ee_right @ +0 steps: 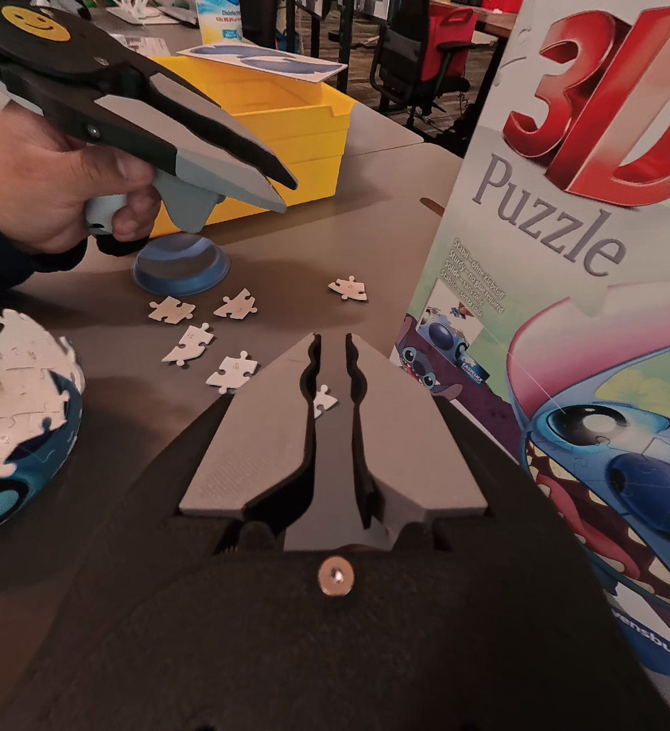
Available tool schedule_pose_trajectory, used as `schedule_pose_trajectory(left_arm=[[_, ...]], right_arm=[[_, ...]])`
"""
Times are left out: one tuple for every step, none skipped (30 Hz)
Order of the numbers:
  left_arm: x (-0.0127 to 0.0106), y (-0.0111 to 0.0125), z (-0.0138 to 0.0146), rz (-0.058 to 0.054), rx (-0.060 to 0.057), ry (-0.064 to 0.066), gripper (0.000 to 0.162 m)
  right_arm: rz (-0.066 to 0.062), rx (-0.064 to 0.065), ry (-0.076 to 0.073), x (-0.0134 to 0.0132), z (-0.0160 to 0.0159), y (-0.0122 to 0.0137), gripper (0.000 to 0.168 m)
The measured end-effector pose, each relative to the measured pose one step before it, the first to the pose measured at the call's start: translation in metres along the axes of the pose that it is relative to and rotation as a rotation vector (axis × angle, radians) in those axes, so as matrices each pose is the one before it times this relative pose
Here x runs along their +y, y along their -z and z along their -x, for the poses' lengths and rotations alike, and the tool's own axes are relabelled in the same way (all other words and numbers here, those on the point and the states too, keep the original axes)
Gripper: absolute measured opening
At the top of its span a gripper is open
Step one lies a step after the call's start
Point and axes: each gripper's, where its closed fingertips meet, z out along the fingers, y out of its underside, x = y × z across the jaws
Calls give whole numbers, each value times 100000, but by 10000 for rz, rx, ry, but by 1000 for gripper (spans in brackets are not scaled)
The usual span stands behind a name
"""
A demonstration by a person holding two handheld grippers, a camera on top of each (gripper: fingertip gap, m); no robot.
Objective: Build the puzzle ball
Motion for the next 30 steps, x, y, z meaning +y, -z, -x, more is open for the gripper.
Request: schedule_pose_trajectory(left_arm=[[146,-73,71,79,-2,31,28],[127,-51,11,65,36,33,28],[144,-46,-14,100,52,56,28],[54,-9,1,45,28,38,29],[39,-7,-64,29,53,22,29],[91,-19,-76,80,50,41,29],[95,-54,-73,66,40,19,29],[179,-104,-80,101,35,2,30],[208,-132,-30,118,-8,-16,30],[199,-125,-17,98,-12,-48,30],[210,-140,0,117,-22,-45,30],[189,-118,-19,111,-10,-49,30],[163,-102,-33,91,-5,-48,31],[94,-78,-22,59,-10,-35,30],[40,-37,-47,20,4,-30,31],[50,-43,-96,44,36,-17,30],[57,-36,-70,49,24,-2,31],[-20,-18,-53,-13,9,-13,30],[0,-23,-81,-1,30,-11,30],[64,-25,-86,51,30,6,30],[23,-26,-79,22,24,-11,31],[19,-22,-80,16,26,-16,31],[33,-27,-72,33,18,-5,31],[2,-14,-65,6,18,-11,31],[32,-29,-87,22,37,-11,31],[83,-36,-59,65,23,5,31],[68,-40,-46,42,15,-4,31],[67,-41,-62,41,25,-1,31],[95,-62,-53,59,27,7,32],[108,-81,-63,60,31,5,32]], right_arm=[[106,-94,-119,221,53,-131,11],[159,-111,-127,326,76,-192,14],[180,-117,-107,377,89,-232,16],[224,-146,-86,442,132,-270,18],[294,-172,-70,529,170,-285,21],[330,-181,-51,580,189,-314,24],[346,-170,-64,608,183,-341,26],[318,-101,-89,586,105,-341,27],[241,3,-87,455,-45,-339,28],[240,70,-108,435,-143,-314,29],[333,136,-161,524,-284,-313,29],[326,124,-155,493,-264,-273,30],[205,-54,-105,306,34,-260,34],[131,-201,-79,211,268,-233,37],[113,-211,-18,176,305,-199,40],[122,-149,82,184,210,-192,46],[104,-19,162,153,-7,-153,50],[20,115,208,48,-207,-105,53],[-21,126,170,-7,-252,-93,53],[-24,49,46,-44,-137,-114,54],[-3,-52,-62,-28,19,-139,56],[39,-94,-75,12,123,-175,57],[72,-43,10,75,115,-217,58],[74,46,153,105,80,-214,57],[30,169,268,60,-55,-149,58],[34,186,269,46,-83,-61,56],[-17,44,141,-23,69,-32,55],[-29,-108,15,-37,190,-42,52],[-48,-93,38,-43,164,-63,55],[-30,-44,113,-29,104,-19,55]])
